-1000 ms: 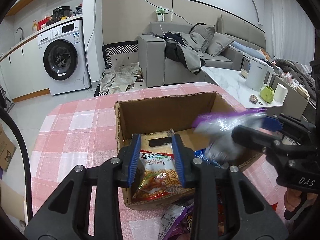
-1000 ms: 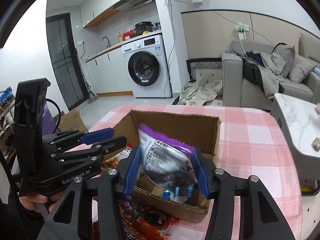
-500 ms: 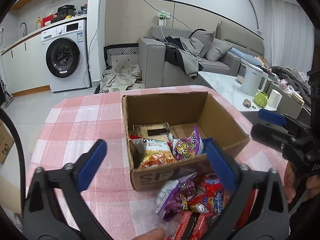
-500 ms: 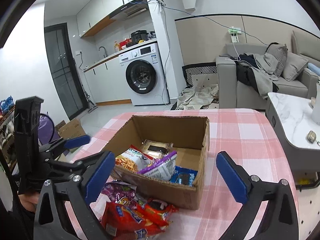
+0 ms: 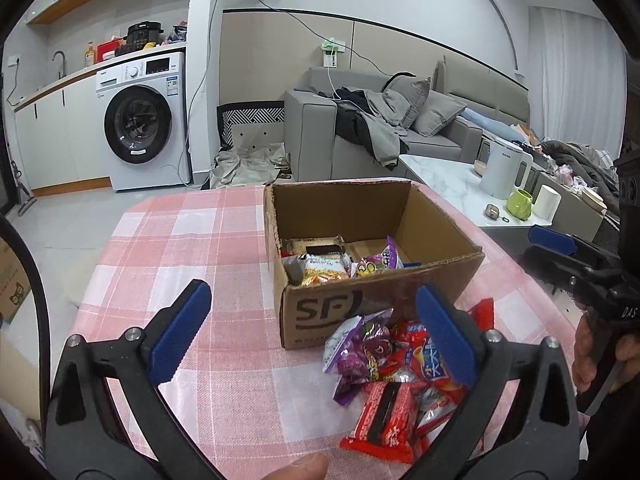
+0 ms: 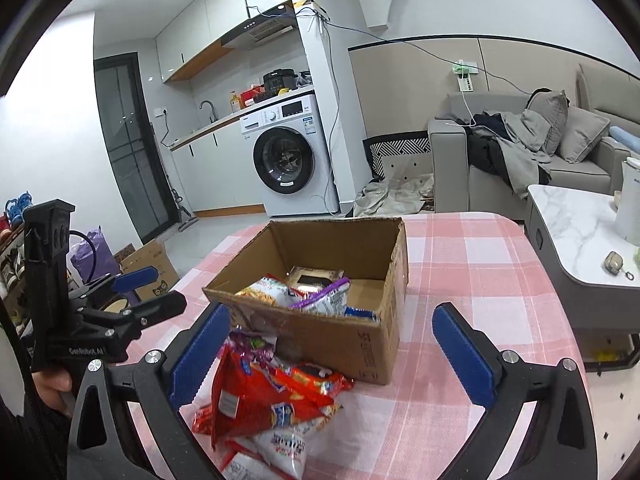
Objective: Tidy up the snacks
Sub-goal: 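Withdraw both open grippers from the box toward the remaining snacks, then grasp the white-and-red bag with the right gripper while the left grasps the red wafer packet, then lift the white-and-red bag and red wafer packet off the pile with both grippers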
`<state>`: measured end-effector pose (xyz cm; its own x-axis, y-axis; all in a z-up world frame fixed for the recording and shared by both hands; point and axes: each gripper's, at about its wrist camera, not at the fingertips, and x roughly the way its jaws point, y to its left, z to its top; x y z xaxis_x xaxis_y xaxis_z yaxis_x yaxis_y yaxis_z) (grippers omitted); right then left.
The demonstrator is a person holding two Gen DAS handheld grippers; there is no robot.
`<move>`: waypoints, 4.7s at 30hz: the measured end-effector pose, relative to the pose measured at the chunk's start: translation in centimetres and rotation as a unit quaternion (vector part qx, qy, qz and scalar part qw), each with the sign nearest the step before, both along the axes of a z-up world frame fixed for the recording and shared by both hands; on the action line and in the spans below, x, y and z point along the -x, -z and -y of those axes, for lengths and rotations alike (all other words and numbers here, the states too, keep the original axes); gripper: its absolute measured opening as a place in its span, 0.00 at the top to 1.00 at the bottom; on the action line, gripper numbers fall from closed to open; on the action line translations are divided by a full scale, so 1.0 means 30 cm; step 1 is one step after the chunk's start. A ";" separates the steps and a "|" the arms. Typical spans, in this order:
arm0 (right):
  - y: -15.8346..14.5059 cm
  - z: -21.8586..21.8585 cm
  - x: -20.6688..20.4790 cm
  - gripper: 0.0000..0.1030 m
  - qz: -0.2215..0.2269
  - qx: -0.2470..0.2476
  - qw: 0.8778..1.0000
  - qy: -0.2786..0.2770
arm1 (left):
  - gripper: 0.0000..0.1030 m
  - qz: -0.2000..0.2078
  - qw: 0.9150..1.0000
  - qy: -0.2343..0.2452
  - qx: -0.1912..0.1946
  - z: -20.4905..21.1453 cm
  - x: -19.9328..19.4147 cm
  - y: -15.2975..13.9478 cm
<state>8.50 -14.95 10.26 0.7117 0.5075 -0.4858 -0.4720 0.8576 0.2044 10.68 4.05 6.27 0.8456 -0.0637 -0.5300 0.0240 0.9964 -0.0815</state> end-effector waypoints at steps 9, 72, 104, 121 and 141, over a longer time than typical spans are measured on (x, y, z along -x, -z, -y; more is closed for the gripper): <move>0.046 0.035 0.081 0.00 -0.018 -0.003 1.000 0.001 | 0.01 -0.004 1.000 0.002 -0.005 0.008 0.110 0.026; 0.372 -0.158 0.001 0.19 -0.174 0.019 0.983 -0.059 | 0.55 -0.162 0.975 0.118 0.092 0.094 -0.059 0.442; 0.285 -0.095 0.065 0.59 -0.105 0.000 0.992 -0.076 | 0.59 -0.101 0.987 0.097 0.080 0.035 0.063 0.302; 0.345 -0.108 0.036 0.41 -0.174 0.031 0.981 -0.080 | 0.60 -0.093 0.989 0.091 0.075 0.018 0.087 0.260; 0.295 -0.088 0.068 0.58 -0.150 0.034 0.984 -0.092 | 0.32 -0.181 0.968 0.174 -0.001 0.062 0.112 0.340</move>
